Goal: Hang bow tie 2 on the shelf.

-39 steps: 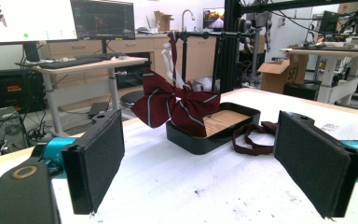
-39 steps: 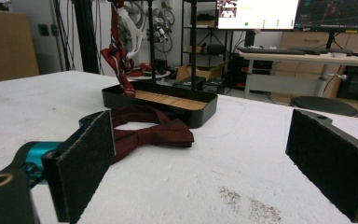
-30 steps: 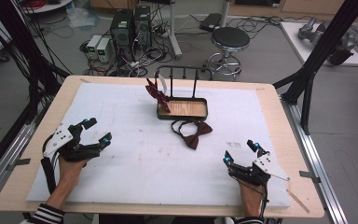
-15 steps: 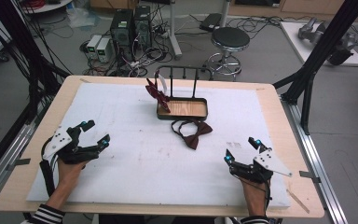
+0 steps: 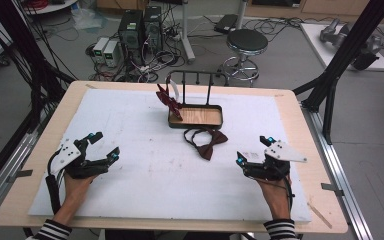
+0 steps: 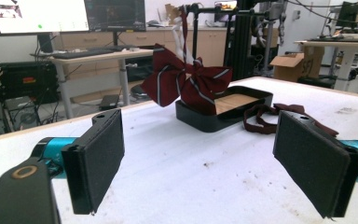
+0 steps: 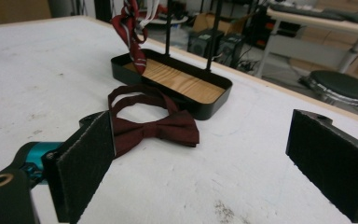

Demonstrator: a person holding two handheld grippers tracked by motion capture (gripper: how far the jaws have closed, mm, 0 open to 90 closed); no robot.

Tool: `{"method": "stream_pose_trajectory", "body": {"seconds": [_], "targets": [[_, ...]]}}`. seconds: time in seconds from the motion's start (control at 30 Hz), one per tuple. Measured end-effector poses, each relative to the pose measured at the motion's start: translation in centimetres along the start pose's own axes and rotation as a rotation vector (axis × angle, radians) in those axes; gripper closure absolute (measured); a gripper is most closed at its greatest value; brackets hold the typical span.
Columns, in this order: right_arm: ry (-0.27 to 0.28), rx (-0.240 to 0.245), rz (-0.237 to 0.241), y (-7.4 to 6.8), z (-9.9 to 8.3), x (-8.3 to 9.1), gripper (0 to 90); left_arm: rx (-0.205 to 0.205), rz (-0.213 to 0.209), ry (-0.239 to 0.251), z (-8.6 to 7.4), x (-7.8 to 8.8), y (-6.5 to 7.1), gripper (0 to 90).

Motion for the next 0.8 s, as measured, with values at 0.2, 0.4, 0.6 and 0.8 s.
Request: {"method": "stream_pose_trajectory", "body": {"seconds": [0.2,0.4,0.6,0.8], "targets": [[-0.085,-0.009,0.016,0.1,1.1,-1.6,7.2,0.008,0.012,-0.001,-0.7,0.2,-0.2,16.9],[-0.159,-0.006,0.041,0.2,1.4,-3.4,7.2,0.013,0.008,-0.018,-1.3,0.1,-0.1,16.9],[-0.224,0.02,0.066,0.2,1.2,-4.9,7.2,0.017,0.005,-0.017,-1.6,0.1,-0.1,16.9],[-0.248,0.038,0.08,-0.1,1.7,-5.9,7.2,0.022,0.014,-0.01,-1.7,0.1,-0.2,16.9]]}}
Point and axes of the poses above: each handheld gripper's, and its own axes: x roughly backward along the jaws, z roughly out of its top, y roughly to its right, the point moved 5 cm from there along -x, roughly forward along the jaws, and after that the axes turned 6 degrees about y, right-handed, at the moved point
